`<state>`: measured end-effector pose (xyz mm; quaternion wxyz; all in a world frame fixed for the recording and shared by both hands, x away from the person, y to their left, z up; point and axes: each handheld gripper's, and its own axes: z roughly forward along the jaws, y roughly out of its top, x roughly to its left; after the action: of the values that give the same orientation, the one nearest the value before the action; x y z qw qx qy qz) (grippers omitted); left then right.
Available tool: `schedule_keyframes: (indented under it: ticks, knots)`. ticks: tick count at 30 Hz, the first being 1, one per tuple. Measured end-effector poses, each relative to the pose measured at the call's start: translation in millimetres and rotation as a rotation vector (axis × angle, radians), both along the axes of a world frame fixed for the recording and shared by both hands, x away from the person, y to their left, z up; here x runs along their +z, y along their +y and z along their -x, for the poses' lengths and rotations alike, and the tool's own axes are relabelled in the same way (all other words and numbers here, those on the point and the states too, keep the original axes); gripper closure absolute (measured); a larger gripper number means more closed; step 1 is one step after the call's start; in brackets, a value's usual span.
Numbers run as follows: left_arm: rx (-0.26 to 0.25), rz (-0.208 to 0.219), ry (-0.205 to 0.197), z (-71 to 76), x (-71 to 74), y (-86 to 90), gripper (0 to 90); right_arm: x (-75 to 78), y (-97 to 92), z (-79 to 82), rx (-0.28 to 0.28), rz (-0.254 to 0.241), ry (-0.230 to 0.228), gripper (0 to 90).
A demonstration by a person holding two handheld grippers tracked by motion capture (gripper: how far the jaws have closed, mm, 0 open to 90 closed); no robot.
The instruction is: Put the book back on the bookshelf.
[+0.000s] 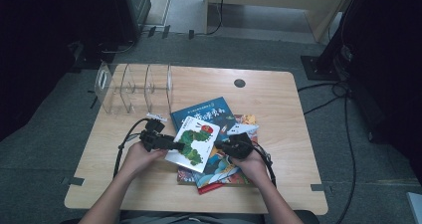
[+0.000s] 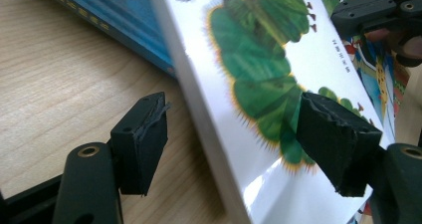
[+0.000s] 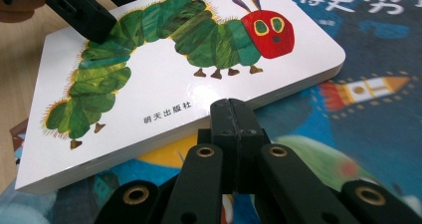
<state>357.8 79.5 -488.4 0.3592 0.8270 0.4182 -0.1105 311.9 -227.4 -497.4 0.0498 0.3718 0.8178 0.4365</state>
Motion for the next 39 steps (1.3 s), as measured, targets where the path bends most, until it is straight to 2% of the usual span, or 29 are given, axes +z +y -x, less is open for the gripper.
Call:
schedule_keyframes:
  ticks: [3, 5, 8, 9, 10, 13, 15, 17, 18, 19, 23, 26, 30, 31, 34, 37, 38, 39]
  knots:
    - [0.004, -0.004, 0.015, 0.3, -0.7, -1.9, 27.1, 0.2, 8.6, -0.9, 0.026, 0.000, 0.002, 90.0]
    - [0.024, 0.001, 0.040, -0.8, -2.7, 0.2, 26.4, 1.2, 15.7, -0.4, 0.046, 0.017, -0.007, 90.0]
    - [0.050, 0.030, 0.101, -4.4, -6.2, 3.9, 27.3, 1.2, 19.6, -3.0, 0.060, 0.005, 0.013, 90.0]
    - [0.050, 0.030, 0.101, -4.4, -6.2, 3.9, 27.7, 1.2, 19.6, -3.0, 0.060, 0.005, 0.013, 90.0]
    - [0.068, 0.033, 0.123, -5.8, -6.2, 5.5, 28.2, 0.8, 22.5, -4.4, 0.068, 0.002, 0.010, 90.0]
    - [0.089, 0.027, 0.134, -5.5, -1.8, 9.4, 30.6, 1.7, 26.1, -5.0, 0.075, 0.008, 0.015, 90.0]
    - [0.113, 0.041, 0.124, -5.0, 4.5, 14.9, 36.0, 1.4, 27.7, -6.3, 0.085, 0.007, 0.012, 90.0]
    - [0.116, 0.050, 0.120, -5.3, 8.6, 18.3, 43.4, 1.4, 28.7, -7.0, 0.087, 0.006, 0.014, 90.0]
    - [0.117, 0.056, 0.119, -5.8, 18.0, 23.5, 46.6, 1.4, 31.1, -8.0, 0.096, 0.007, 0.011, 90.0]
    - [0.117, 0.056, 0.119, -5.8, 18.0, 23.5, 49.0, 1.3, 32.3, -8.4, 0.100, 0.008, 0.008, 90.0]
    - [0.101, -0.006, 0.143, -7.7, 40.6, 21.7, 53.4, 1.9, 38.2, -9.4, 0.117, 0.015, 0.003, 90.0]
    - [0.087, -0.018, 0.154, -9.3, 48.4, 20.0, 57.6, 2.3, 40.7, -10.2, 0.125, 0.018, 0.003, 90.0]
    - [0.062, -0.044, 0.172, -13.2, 67.6, 12.9, 63.6, 2.3, 43.4, -11.3, 0.136, 0.012, 0.000, 90.0]
    - [0.062, -0.044, 0.172, -13.2, 67.6, 12.9, 64.7, 2.3, 43.4, -11.3, 0.136, 0.012, 0.000, 90.0]
    - [0.015, -0.064, 0.194, -17.6, 77.8, 1.8, 68.3, 2.7, 46.9, -12.0, 0.153, 0.011, -0.006, 90.0]
    - [0.000, -0.079, 0.185, -19.1, 84.3, -4.5, 72.5, 2.3, 48.9, -12.4, 0.163, 0.011, -0.008, 90.0]
    - [-0.013, -0.120, 0.179, -20.7, 90.0, -10.5, 73.0, 2.8, 51.7, -11.1, 0.180, 0.007, -0.017, 90.0]
    - [-0.013, -0.120, 0.179, -20.7, 90.0, -10.5, 73.6, 2.8, 51.7, -11.1, 0.180, 0.007, -0.017, 90.0]
